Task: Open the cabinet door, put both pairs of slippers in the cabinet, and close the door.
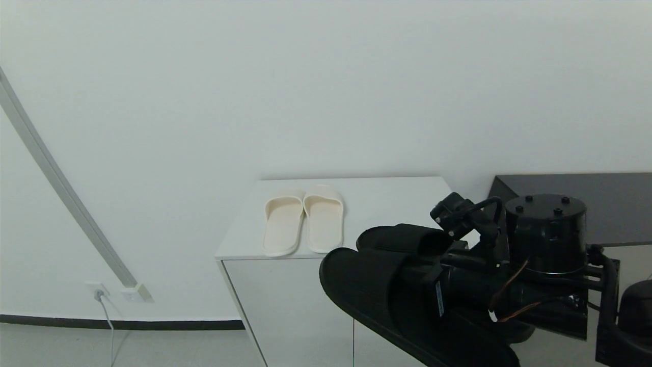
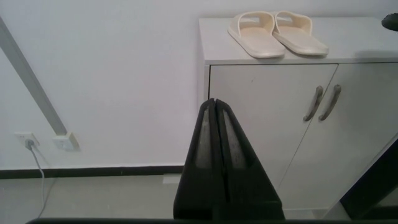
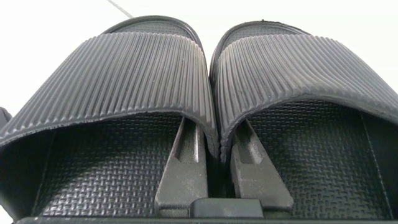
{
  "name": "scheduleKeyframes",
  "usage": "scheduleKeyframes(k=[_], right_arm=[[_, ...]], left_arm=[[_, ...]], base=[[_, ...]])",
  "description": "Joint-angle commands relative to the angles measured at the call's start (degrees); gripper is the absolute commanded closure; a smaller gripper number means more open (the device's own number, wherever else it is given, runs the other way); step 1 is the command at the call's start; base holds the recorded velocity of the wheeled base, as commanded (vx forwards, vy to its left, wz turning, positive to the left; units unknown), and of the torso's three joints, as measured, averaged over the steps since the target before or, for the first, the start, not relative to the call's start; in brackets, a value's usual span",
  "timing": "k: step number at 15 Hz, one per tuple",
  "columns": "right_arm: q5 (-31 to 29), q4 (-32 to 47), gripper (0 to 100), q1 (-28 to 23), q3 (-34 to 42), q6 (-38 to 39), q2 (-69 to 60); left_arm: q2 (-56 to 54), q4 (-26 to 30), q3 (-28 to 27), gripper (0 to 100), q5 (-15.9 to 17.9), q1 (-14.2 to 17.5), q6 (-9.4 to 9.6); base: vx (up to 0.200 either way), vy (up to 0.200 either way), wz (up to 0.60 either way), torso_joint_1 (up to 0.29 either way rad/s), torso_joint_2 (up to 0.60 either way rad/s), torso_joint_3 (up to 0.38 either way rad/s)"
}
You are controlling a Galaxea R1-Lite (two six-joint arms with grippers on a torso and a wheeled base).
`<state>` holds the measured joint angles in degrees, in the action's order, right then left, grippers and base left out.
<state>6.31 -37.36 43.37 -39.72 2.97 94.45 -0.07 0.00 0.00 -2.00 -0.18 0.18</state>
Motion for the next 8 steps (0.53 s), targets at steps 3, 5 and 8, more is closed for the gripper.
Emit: scheduleKeyframes(k=[3,5,8], right_arm=[[-0.2,0.0,100,0.1,0.3,0.0,0.0],[-0.2,0.0,100,0.1,0.6,-0.1,0.1],[-0.3,0.0,100,0.0,0.9,-0.1,0.3]], left_arm=[[0.1,0.0,0.0,100,0.0,0.0,-0.01],[0.1,0.0,0.0,100,0.0,0.0,0.08],[0.1,0.0,0.0,100,0.0,0.0,0.08]], base=[[-0.200,0.000,0.00,0.012,0.00,0.001],[-0.100,0.000,0.00,0.001,0.00,0.001],[0.000,0.000,0.00,0.000,0.00,0.000]])
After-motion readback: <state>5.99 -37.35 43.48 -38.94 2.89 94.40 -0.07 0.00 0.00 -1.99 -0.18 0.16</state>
